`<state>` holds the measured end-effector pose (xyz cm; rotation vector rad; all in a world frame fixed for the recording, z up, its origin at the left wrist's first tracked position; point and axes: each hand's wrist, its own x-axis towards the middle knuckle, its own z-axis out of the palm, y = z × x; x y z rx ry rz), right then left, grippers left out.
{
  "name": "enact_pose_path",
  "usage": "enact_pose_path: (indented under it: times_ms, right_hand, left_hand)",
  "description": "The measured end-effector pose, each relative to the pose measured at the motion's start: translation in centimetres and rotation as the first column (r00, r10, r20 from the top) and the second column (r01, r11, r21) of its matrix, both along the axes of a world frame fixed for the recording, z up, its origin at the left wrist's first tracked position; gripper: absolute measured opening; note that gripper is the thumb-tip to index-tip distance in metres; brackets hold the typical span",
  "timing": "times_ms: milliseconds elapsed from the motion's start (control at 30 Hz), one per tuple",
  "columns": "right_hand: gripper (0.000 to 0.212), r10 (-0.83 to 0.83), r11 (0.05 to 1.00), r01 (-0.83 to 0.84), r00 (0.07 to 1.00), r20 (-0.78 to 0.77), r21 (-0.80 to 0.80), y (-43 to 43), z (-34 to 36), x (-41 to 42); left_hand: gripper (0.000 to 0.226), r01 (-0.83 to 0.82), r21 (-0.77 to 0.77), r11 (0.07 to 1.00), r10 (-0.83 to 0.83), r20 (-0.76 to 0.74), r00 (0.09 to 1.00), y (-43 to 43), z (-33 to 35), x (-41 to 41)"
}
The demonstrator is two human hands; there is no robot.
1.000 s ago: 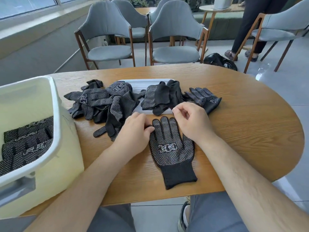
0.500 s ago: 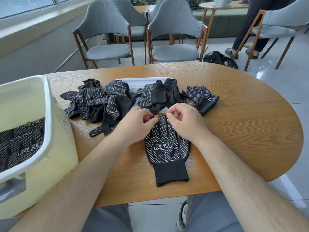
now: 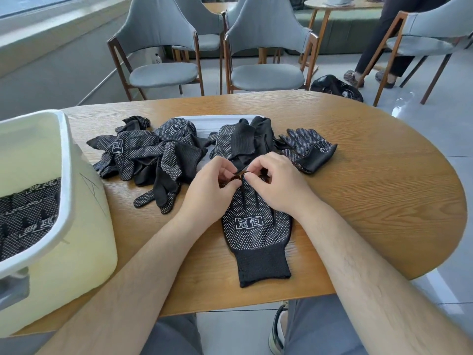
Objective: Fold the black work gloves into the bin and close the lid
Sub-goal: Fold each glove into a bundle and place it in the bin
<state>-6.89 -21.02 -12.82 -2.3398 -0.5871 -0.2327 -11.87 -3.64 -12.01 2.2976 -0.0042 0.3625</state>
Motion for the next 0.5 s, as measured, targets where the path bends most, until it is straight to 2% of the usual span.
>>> enact_pose_path:
  times_ms: [100, 200, 300, 500]
  right_hand:
    - [0.010, 0.007, 0.999, -0.005, 0.999, -0.042, 0.043, 0.15, 0.10, -0.13]
    - [0.021, 0.010, 0.996, -0.003, 0.998, -0.066, 0.094, 0.31, 0.20, -0.14]
    - [0.021, -0.011, 0.994, 0.019, 0.997, -0.071, 0.105, 0.40, 0.15, 0.01]
    - [0.022, -0.041, 0.990, 0.047, 0.998, -0.051, 0.132, -0.23, 0.48, -0.20]
  left_hand:
    - [0.021, 0.009, -0.093, 0.996, -0.009, -0.006, 1.000, 0.15, 0.03, 0.09]
    - [0.022, -0.014, -0.123, 0.992, 0.013, -0.014, 1.000, 0.30, -0.05, 0.37]
    - [0.020, -0.039, -0.150, 0.988, 0.037, -0.016, 0.999, 0.23, -0.02, 0.52]
    - [0.013, -0.034, -0.097, 0.995, 0.038, 0.039, 0.999, 0.05, -0.11, 0.43]
